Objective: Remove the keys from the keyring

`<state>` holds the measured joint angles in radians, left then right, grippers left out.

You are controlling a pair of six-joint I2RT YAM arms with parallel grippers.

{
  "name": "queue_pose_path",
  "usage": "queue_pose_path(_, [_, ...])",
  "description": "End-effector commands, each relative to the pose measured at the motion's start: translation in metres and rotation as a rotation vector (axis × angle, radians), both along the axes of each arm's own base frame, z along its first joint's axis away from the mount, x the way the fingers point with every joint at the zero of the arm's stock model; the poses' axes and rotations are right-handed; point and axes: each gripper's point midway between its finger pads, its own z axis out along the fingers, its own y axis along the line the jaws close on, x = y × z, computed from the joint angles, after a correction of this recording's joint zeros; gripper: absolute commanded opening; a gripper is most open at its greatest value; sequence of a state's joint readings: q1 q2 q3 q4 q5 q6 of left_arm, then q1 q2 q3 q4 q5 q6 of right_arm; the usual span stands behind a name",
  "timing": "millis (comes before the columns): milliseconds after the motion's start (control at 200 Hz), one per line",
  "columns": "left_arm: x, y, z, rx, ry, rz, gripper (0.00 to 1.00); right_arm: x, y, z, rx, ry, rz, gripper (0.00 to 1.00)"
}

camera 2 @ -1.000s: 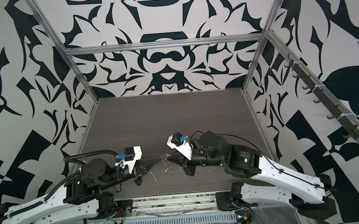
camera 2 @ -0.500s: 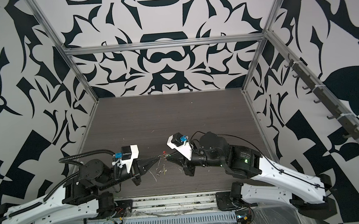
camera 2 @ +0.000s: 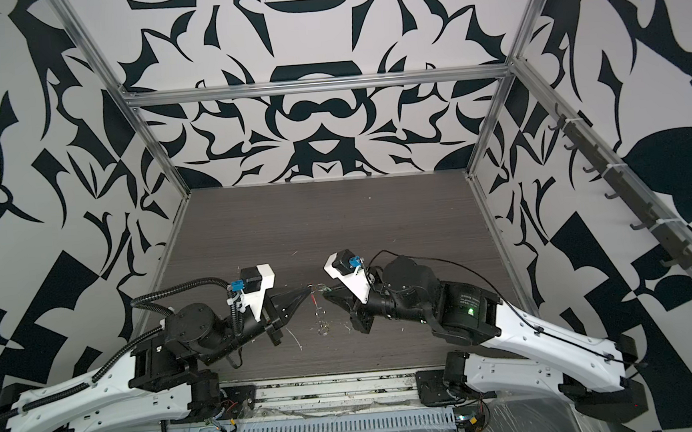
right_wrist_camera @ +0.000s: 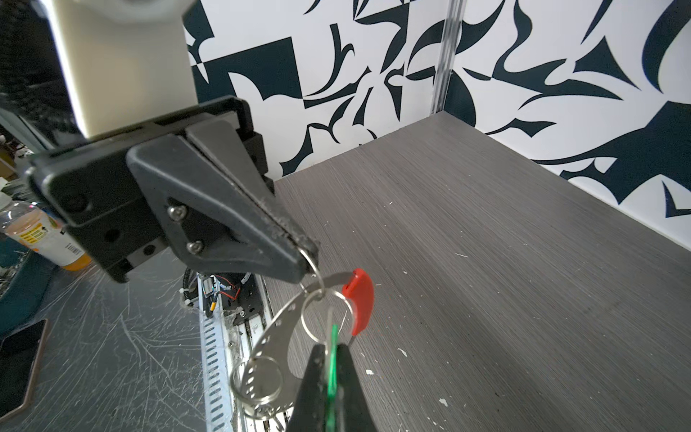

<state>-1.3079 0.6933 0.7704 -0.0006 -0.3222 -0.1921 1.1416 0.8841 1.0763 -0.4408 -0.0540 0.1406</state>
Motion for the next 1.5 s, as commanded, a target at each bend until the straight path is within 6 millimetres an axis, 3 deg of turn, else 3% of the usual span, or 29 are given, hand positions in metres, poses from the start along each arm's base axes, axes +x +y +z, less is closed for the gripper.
queue_pose_path(0, [0.04, 0.04, 0.023, -0.071, 0.042, 0.295, 0.0, 0.011, -0.022, 0.009, 0.013, -0.029, -0.121, 0.0])
queue_pose_path(145, [0.055, 0.043, 0.019, -0.026, 0.08, 0.404, 0.0, 0.012, -0.019, 0.004, -0.017, -0.052, -0.143, 0.0])
queue_pose_path(745, [0.078, 0.062, 0.021, 0.078, 0.017, 0.733, 0.0, 0.006, -0.011, -0.01, -0.088, -0.132, -0.209, 0.0])
queue_pose_path(1025, [0.084, 0.066, 0.027, 0.081, -0.022, 0.811, 0.0, 0.001, -0.006, -0.022, -0.099, -0.109, -0.184, 0.0])
queue_pose_path(1495, [0.08, 0.068, 0.043, -0.018, -0.037, 0.768, 0.0, -0.006, 0.0, -0.057, -0.107, -0.025, -0.161, 0.0])
